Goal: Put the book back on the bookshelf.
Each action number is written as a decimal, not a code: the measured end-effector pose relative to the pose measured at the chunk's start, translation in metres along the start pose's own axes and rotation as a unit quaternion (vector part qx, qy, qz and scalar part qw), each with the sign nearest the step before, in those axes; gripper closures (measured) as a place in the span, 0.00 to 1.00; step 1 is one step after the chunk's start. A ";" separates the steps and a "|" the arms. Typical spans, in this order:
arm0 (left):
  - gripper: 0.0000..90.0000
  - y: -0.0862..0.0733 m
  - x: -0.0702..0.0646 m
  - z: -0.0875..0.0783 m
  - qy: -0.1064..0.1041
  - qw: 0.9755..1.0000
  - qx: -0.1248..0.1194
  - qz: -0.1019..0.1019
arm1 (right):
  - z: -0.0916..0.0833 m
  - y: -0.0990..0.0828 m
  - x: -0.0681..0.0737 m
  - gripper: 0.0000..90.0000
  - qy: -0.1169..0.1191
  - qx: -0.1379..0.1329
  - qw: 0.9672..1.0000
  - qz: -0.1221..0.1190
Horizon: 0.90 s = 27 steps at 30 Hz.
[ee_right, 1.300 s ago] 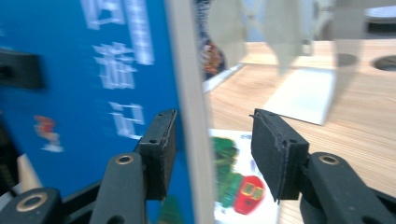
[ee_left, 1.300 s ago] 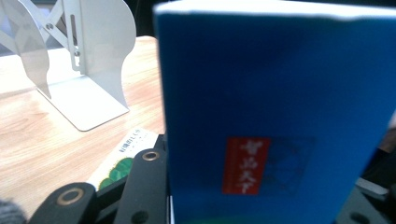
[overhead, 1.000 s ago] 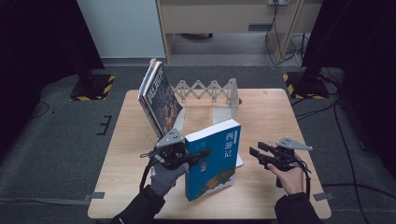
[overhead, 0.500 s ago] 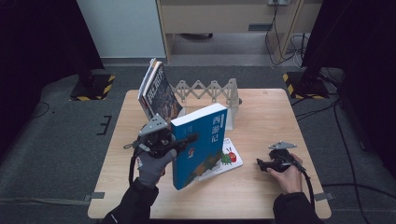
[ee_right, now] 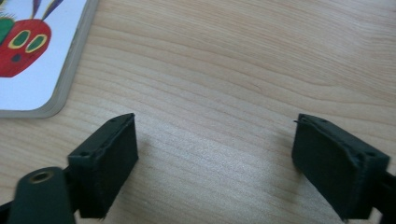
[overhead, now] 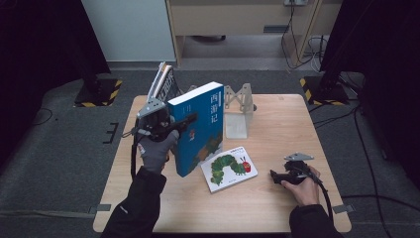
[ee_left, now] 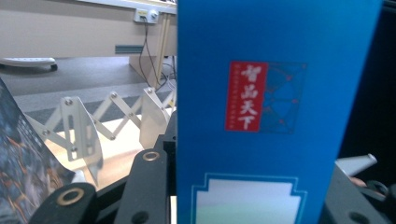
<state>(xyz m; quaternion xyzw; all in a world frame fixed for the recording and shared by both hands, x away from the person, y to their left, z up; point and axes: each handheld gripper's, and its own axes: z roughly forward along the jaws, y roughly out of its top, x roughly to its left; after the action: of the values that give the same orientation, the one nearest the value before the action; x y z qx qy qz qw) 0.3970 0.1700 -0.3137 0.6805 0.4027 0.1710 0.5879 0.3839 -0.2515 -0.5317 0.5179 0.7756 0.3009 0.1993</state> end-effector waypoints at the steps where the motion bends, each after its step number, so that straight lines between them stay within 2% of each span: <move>1: 0.68 0.004 0.002 0.003 0.005 1.000 -0.002 -0.001 | 0.001 -0.001 0.000 0.13 -0.003 -0.003 1.000 0.002; 7: 0.68 0.015 0.006 0.022 0.031 0.999 -0.006 0.012 | 0.005 -0.003 0.000 0.04 -0.005 -0.019 1.000 0.006; 9: 0.68 0.016 0.009 0.029 0.037 0.999 -0.008 0.005 | 0.006 -0.004 0.000 0.03 -0.007 -0.023 1.000 0.007; 16: 0.68 0.020 0.019 0.049 0.059 0.998 -0.013 0.000 | 0.007 -0.004 0.000 0.03 -0.007 -0.025 1.000 0.007; 27: 0.68 0.019 0.036 0.075 0.099 0.995 -0.017 0.005 | 0.007 -0.004 0.000 0.03 -0.007 -0.025 1.000 0.007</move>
<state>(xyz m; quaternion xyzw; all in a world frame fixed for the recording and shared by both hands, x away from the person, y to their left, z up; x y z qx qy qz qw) 0.4785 0.1477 -0.3230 0.6520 0.4525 0.2477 0.5557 0.3853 -0.2511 -0.5394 0.5201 0.7630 0.3176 0.2155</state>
